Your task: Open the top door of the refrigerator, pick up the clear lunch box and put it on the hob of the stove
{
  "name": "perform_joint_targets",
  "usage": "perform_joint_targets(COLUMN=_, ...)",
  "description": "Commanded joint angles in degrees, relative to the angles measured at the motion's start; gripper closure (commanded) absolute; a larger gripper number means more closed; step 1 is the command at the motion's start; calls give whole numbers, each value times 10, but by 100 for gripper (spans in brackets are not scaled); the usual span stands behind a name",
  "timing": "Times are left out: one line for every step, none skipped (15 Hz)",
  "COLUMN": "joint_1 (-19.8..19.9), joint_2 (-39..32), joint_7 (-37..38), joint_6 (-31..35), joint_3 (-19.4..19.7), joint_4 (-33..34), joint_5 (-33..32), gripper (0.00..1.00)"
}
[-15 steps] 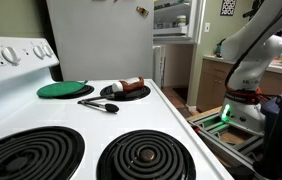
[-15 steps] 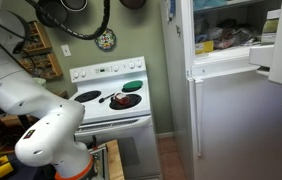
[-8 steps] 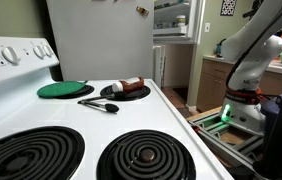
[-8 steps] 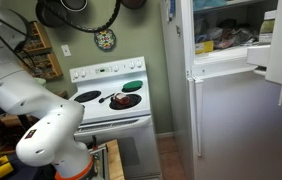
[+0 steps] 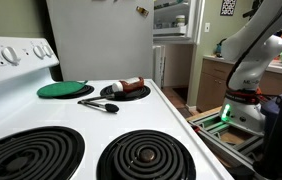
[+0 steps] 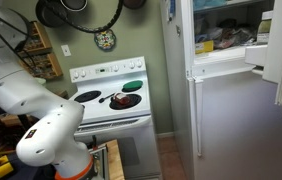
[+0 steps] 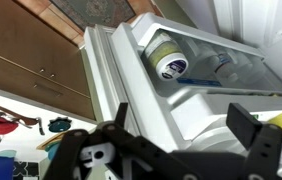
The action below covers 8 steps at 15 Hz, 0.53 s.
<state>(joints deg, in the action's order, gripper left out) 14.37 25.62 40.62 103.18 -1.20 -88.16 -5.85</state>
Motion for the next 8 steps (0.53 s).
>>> perform_joint_targets(joint_1=-22, joint_2=-26, joint_7=43, joint_6=67, joint_3=8, joint_4=31, joint_5=43, gripper=0)
perform_joint_targets(joint_1=-25, joint_2=-31, joint_7=52, joint_6=101, joint_3=7, joint_4=33, joint_5=51, gripper=0)
perform_joint_targets(joint_1=-27, joint_2=-42, joint_7=55, joint_6=126, joint_3=4, joint_4=40, joint_5=50, gripper=0)
perform_joint_targets(joint_1=-27, joint_2=-52, joint_7=60, joint_6=152, joint_3=2, joint_4=46, joint_5=45, gripper=0)
perform_joint_targets(joint_1=-31, joint_2=-63, joint_7=54, joint_6=175, joint_3=3, joint_4=52, joint_5=43, gripper=0)
perform_joint_targets(joint_1=-31, joint_2=-75, joint_7=54, joint_6=187, joint_3=2, joint_4=59, joint_5=37, gripper=0)
perform_joint_targets(joint_1=-33, joint_2=-88, joint_7=46, joint_6=199, joint_3=2, joint_4=69, joint_5=33, gripper=0)
perform_joint_targets(joint_1=-31, joint_2=-99, joint_7=51, joint_6=205, joint_3=1, joint_4=77, joint_5=25, gripper=0)
